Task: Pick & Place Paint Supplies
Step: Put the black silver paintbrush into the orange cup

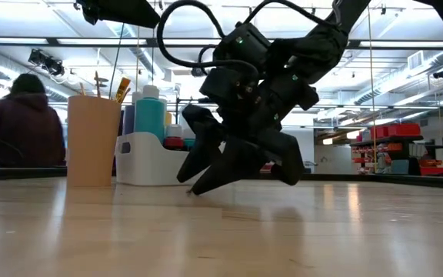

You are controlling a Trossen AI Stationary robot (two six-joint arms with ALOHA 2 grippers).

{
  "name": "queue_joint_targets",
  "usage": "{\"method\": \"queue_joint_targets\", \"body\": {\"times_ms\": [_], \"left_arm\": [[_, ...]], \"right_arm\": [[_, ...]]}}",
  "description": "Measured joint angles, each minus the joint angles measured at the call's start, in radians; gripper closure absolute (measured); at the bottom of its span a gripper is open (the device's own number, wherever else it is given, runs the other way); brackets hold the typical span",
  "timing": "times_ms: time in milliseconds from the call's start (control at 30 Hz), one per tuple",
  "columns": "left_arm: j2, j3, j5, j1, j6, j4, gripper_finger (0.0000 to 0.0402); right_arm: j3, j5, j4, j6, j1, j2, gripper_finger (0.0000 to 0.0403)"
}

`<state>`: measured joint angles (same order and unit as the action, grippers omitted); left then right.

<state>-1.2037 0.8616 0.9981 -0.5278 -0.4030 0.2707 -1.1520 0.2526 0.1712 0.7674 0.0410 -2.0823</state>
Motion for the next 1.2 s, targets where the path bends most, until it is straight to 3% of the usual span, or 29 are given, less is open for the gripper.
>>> {"method": "queue_joint_targets", "body": {"times_ms": [300,767,1033,1200], "left_arm": [[0.0,0.0,-0.001,0.0,0.05,0.001,0.0305],[0.0,0.0,-0.001,0.0,0.056,0.0,0.0305],[0.0,0.0,-0.001,0.0,0.051,0.0,0.0305],[0.0,0.0,-0.001,0.0,0.053,0.0,0.0305]], "right_arm": [[-0.065,0.015,-0.115,0.069,-0.026,-0.01,0.0239],[-0.065,0.071,-0.053,0.088,-0.075,-0.01,0.0298],[-0.067,0.0,0.129,-0.113,-0.077,-0.01,0.0281],[-0.066,-0.079,0.044,-0.099,-0.08,-0.01,0.028]]}}
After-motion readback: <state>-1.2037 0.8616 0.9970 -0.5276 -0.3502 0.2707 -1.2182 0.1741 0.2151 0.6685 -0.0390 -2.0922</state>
